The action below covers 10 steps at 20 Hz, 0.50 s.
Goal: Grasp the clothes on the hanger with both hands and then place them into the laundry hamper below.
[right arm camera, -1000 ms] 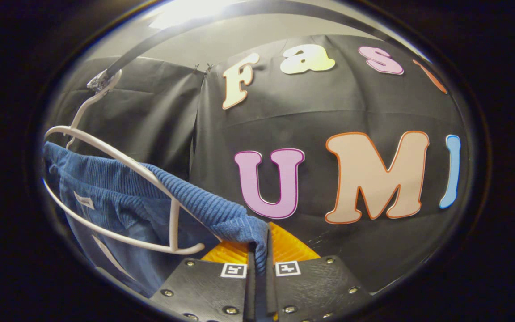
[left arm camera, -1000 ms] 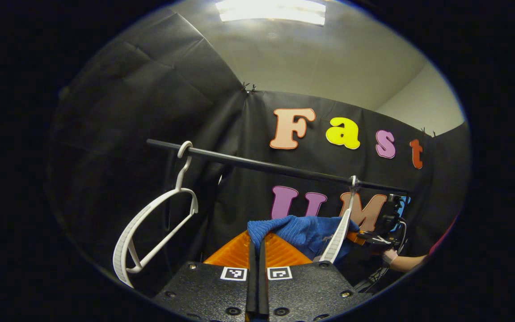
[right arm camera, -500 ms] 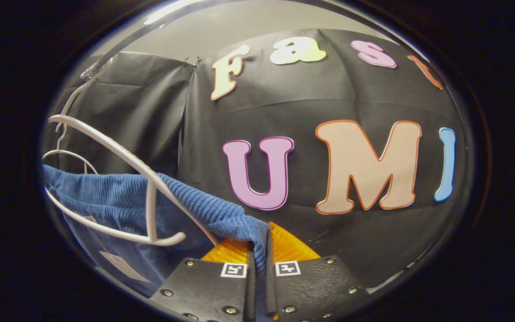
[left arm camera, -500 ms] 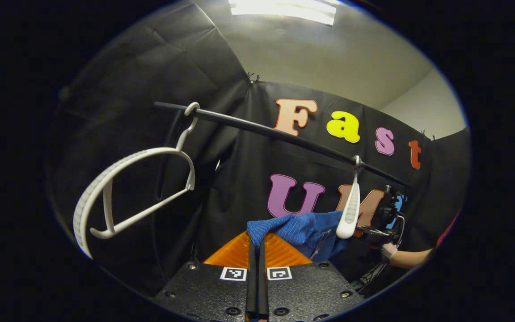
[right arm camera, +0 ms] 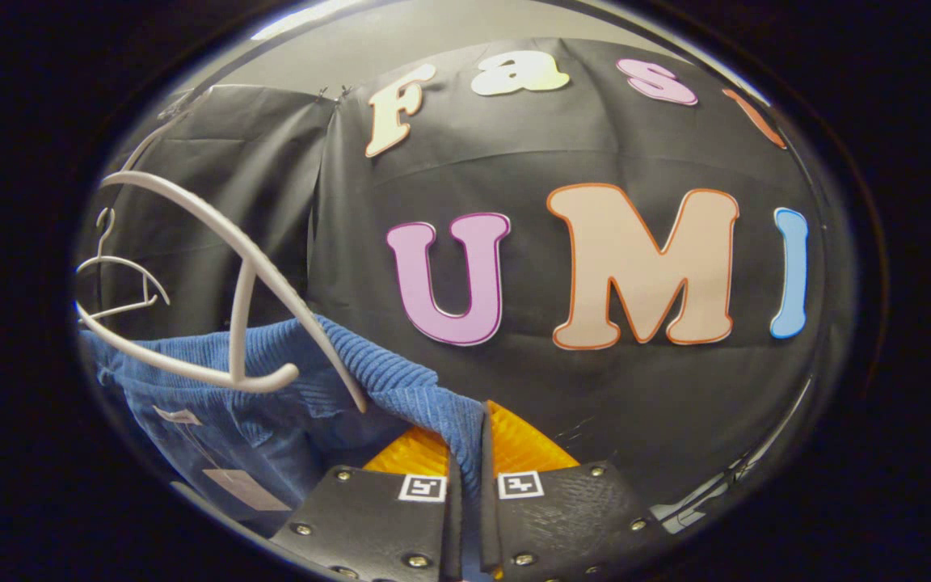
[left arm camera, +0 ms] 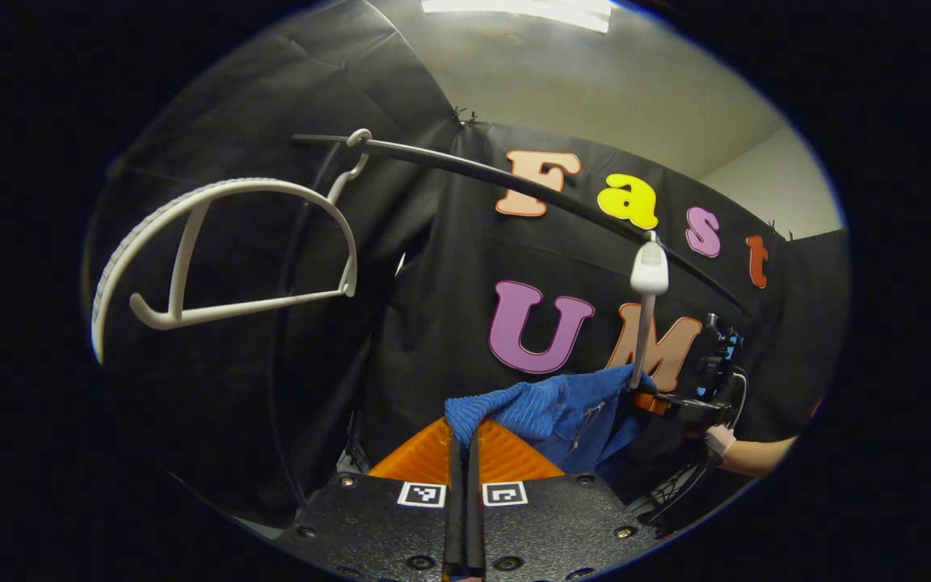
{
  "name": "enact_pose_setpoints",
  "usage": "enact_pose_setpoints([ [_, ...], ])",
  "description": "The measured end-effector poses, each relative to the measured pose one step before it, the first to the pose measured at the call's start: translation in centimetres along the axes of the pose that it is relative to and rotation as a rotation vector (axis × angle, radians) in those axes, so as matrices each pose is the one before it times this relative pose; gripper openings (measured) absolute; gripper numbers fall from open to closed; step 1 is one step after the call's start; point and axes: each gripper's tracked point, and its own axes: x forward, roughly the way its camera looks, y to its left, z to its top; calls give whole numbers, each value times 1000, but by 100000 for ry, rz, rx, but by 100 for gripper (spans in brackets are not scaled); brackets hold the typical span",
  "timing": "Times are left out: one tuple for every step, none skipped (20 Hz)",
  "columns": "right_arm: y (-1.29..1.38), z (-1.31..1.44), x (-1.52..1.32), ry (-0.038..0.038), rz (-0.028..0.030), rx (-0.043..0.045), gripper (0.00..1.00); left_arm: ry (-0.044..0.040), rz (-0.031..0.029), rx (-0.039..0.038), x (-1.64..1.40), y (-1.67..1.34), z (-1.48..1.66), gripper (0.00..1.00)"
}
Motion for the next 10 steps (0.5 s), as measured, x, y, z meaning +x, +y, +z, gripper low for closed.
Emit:
enact_pose_setpoints([
  [-199,-532,-293,1227,-553,359,9,1633,225,1161,-118,-166,-633,2],
  [-216,-687,-405,1090,-492,37,9,1512,19,1273,-215,-270,-640,2],
  [-207,-629,-352,1063,-483,-183,9,1463,-171,1209,-96,-296,-558,2],
  [-217,-745,-368,1235,-703,-319,9,1482,-206,988,-68,-333,-597,2],
  [-464,-871,-341,1657,-1171,-325,9,1477,-81,530,-96,-289,-568,2],
  [-203,-1136,-504,2147,173,656,9,1231,-400,222,-86,-295,-486,4],
  [71,-957,-431,1764,935,1027,9,1827,-907,-189,-165,-388,-607,2],
  [97,-764,-444,1418,599,-255,9,1615,-862,-8,-195,-320,-677,2],
  [17,-787,-485,939,352,-1114,9,1161,-719,602,174,-395,-494,2],
  [299,-781,-490,1049,823,-840,9,1472,-626,1424,318,-364,-594,2],
])
